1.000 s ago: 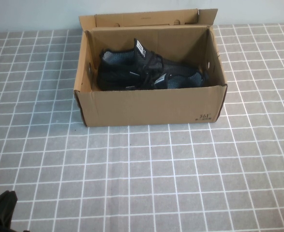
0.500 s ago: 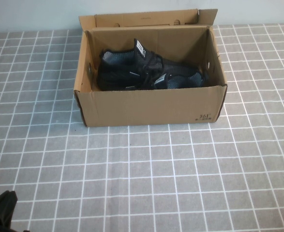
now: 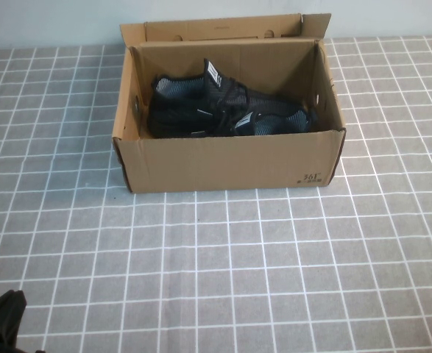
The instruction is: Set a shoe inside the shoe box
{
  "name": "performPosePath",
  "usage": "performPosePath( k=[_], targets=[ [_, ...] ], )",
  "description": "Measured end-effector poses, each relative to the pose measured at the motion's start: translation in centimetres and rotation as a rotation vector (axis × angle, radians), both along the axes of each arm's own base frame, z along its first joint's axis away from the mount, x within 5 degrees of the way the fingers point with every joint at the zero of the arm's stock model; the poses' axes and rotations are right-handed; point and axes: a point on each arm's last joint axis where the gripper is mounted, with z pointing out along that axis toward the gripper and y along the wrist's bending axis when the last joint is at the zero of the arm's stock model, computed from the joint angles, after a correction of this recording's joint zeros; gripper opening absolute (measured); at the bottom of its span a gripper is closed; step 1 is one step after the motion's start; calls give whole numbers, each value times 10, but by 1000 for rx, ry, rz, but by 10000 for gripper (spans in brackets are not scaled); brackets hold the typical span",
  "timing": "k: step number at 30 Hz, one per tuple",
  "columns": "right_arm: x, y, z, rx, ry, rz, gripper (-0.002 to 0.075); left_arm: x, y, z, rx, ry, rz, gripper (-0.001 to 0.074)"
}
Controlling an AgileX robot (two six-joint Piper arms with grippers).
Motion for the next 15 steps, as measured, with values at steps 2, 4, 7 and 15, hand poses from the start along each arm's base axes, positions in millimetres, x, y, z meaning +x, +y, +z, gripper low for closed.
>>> performPosePath(
  k=[2,4,7,15],
  targets=[
    [0,0,0,0,0,0,-16,0,0,0,0,0,0,-1],
    [0,0,0,0,0,0,-16,0,0,0,0,0,0,-1],
    [0,0,0,0,0,0,-16,0,0,0,0,0,0,-1],
    [0,0,0,0,2,0,-16,-3,-1,7,121,-103,-63,-1]
  ],
)
